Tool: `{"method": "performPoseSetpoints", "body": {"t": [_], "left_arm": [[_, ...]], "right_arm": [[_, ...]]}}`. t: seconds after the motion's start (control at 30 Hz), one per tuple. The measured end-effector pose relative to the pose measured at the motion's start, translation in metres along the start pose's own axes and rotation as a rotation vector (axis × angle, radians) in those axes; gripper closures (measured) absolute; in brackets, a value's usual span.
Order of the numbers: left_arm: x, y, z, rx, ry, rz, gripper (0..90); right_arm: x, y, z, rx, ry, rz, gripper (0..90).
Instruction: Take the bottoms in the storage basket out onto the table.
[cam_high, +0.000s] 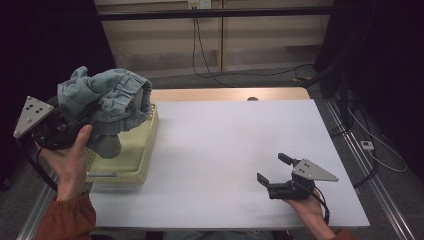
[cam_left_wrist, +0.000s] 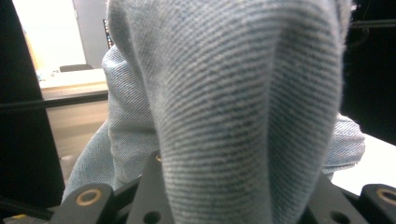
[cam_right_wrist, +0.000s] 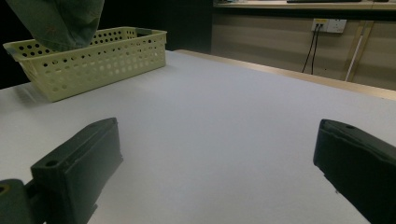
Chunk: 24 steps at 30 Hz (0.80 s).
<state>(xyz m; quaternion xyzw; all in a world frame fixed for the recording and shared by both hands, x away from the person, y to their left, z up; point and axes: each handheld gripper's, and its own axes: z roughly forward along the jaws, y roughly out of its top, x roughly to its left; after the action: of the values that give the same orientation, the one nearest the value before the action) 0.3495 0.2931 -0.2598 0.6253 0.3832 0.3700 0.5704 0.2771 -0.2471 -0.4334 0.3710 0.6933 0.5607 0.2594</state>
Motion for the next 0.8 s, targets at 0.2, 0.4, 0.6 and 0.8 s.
{"method": "performPoseSetpoints", "body": {"t": [0.2,0.4,0.6,0.8], "left_arm": [[-0.007,0.005,0.002,-0.012,-0.014,0.011,72.1],[-0.012,0.009,0.004,-0.032,-0.025,0.013,72.1],[-0.016,0.013,0.005,-0.041,-0.036,0.015,72.1],[-0.022,0.018,0.008,-0.053,-0.052,0.015,72.2]], "right_arm": [[0.000,0.000,-0.001,-0.001,-0.002,0.003,0.7],[0.000,0.000,-0.001,-0.003,0.000,0.003,0.7],[0.000,0.000,-0.002,-0.004,0.000,0.005,0.6],[0.000,0.000,-0.001,-0.003,0.000,0.004,0.6]]}}
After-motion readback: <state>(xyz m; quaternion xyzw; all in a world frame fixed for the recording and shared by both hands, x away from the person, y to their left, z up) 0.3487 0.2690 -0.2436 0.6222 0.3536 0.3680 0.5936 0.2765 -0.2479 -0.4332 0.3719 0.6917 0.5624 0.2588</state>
